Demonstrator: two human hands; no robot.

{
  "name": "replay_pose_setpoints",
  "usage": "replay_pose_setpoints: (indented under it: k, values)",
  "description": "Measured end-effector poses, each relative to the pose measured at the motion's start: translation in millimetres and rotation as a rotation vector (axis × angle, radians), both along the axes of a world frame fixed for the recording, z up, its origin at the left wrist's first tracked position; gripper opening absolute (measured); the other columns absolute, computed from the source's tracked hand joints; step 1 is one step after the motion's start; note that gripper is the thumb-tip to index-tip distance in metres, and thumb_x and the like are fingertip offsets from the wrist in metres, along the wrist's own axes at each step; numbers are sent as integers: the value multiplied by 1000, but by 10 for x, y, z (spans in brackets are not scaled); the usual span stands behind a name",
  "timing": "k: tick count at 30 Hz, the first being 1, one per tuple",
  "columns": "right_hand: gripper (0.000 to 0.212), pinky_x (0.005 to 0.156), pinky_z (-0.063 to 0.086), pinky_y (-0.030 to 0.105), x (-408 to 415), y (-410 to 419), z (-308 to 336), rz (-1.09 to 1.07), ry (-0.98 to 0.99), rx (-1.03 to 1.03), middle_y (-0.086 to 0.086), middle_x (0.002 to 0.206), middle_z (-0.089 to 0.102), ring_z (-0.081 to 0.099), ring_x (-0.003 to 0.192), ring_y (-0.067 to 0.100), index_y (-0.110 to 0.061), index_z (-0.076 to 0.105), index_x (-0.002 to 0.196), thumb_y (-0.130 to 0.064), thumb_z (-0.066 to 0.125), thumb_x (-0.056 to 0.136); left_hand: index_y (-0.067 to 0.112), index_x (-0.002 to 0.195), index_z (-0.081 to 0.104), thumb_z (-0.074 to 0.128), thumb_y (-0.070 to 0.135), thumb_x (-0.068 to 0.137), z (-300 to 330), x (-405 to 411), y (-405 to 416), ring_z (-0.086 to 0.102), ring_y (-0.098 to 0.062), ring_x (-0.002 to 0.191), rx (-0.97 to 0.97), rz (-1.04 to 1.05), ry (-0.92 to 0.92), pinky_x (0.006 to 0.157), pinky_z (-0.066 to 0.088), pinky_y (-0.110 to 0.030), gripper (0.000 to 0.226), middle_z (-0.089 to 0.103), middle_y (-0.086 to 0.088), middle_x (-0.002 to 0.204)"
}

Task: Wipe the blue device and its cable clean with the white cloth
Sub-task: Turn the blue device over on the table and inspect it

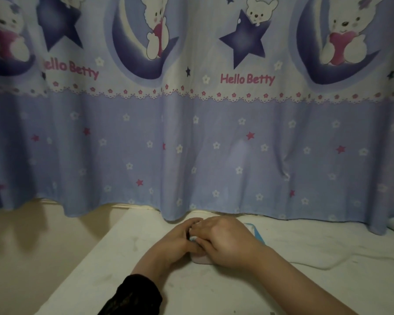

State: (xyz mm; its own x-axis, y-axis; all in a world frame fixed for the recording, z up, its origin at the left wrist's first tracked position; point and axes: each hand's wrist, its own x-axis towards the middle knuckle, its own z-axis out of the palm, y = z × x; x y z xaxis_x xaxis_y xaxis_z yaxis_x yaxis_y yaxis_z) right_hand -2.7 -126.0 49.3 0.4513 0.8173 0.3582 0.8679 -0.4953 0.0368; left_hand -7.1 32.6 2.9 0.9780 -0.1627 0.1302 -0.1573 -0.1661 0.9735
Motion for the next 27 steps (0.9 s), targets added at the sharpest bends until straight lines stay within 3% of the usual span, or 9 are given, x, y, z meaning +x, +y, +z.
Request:
replay_pose_setpoints:
  k: [3,8,14,18,20,24,27]
  values:
    - [46,83,48,34,-25,10,3,50,23,-5,-1,114,68,61,101,20,-22,66,109,-39,29,88,-1,115,54,61,-3,55,-5,-5,5,65,-2,82,3,15,-14,76,51,-14,60,66,-3,96]
    - [35,84,45,37,43,-46,19,-159,-9,-32,4,108,66,54,100,23,-26,60,118,-35,35,95,0,111,57,71,0,58,14,-19,-4,61,-16,92,6,-7,9,77,51,-21,55,65,-7,98]
    - [47,83,46,37,9,-22,5,-13,32,-4,1,106,69,58,95,22,-24,65,110,-40,26,89,-2,116,53,69,3,49,18,-12,-3,59,-16,93,16,1,8,78,48,-21,70,63,-9,100]
    - [37,84,43,36,82,-28,-8,-183,5,-12,5,106,67,56,96,24,-25,61,114,-38,31,95,5,107,59,70,0,57,31,-31,-10,61,-12,89,15,-8,7,74,51,-17,52,65,-5,97]
    - [35,81,40,35,73,-47,-1,-213,-19,-12,6,103,67,53,96,23,-25,60,112,-38,32,96,4,110,58,70,1,59,32,-34,-12,61,-14,90,24,-22,9,74,52,-18,53,65,-6,99]
    - [44,82,45,36,-3,-45,15,-46,14,-1,1,102,68,56,93,20,-24,63,107,-41,26,89,-2,113,55,63,-2,56,30,-21,-10,63,-4,85,46,-4,-11,73,50,-12,58,64,-4,97]
    - [43,83,46,37,42,0,-11,-28,29,-15,-2,108,68,59,98,19,-28,61,111,-42,27,90,-3,115,54,58,-3,53,28,-25,-23,62,-7,89,38,4,-27,75,50,-11,63,64,-6,101]
